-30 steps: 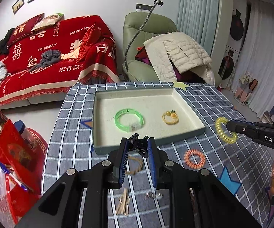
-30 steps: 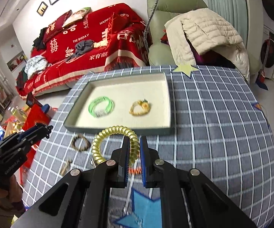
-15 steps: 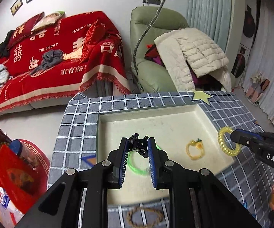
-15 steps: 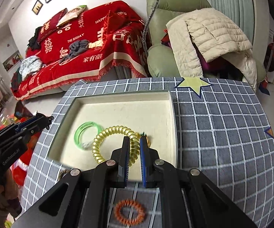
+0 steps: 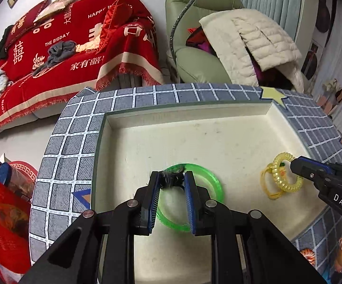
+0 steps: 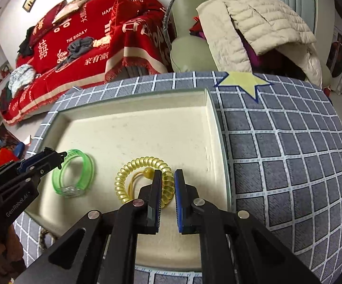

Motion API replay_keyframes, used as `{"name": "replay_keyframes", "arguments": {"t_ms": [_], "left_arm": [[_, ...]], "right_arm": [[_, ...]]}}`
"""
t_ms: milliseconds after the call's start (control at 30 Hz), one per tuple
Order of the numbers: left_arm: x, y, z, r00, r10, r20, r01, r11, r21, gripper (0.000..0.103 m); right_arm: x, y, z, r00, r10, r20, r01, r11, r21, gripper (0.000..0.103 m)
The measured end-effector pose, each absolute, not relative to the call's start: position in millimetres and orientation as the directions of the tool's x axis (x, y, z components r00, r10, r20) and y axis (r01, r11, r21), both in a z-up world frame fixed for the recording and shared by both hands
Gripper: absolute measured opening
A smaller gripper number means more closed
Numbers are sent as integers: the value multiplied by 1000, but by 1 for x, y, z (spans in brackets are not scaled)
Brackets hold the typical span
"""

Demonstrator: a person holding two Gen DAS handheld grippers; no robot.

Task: Organize jewelry
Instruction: 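Place the black clip on the green bangle while the right tool drops the yellow coil in the tray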

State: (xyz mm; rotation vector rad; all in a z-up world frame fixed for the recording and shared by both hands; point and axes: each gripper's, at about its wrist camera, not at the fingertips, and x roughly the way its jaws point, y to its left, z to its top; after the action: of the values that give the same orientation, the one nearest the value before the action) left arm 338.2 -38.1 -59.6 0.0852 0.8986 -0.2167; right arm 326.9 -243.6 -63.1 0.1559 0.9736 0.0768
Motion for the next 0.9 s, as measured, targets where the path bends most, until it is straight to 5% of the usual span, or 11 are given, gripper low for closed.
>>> {"name": "replay_keyframes", "arguments": {"t_ms": [367, 400, 467, 500, 700, 767, 800, 900], "left_arm": [[336, -49, -66, 624, -76, -778, 221, 972, 82, 43], [335, -50, -66, 627, -68, -776, 221, 971, 93, 43], [334, -50, -65, 632, -57, -773, 220, 969, 108, 43], [333, -50, -63, 638, -56, -768, 220, 969, 112, 43], [325, -46, -49, 661, -78, -746, 216, 972, 90, 43], [322, -45, -44, 671, -81, -737, 209, 974, 83, 74], [319, -43, -40, 683, -78, -726, 196, 977, 80, 103], [308, -41, -30, 723, -72, -687, 183, 979, 90, 103]], "right_arm": [[330, -240, -76, 537, 127, -834, -3, 989, 148, 14], [330, -240, -76, 532, 132, -836, -5, 988, 153, 18], [330, -242, -77, 529, 141, -837, 0, 986, 166, 50], [329, -243, -76, 539, 143, -830, 3, 985, 171, 55], [317, -244, -57, 585, 169, -793, -5, 979, 205, 59], [311, -244, -49, 602, 172, -779, -6, 977, 211, 63], [308, -244, -46, 609, 174, -774, -7, 977, 215, 63], [299, -244, -37, 624, 184, -760, -12, 974, 226, 64]]}}
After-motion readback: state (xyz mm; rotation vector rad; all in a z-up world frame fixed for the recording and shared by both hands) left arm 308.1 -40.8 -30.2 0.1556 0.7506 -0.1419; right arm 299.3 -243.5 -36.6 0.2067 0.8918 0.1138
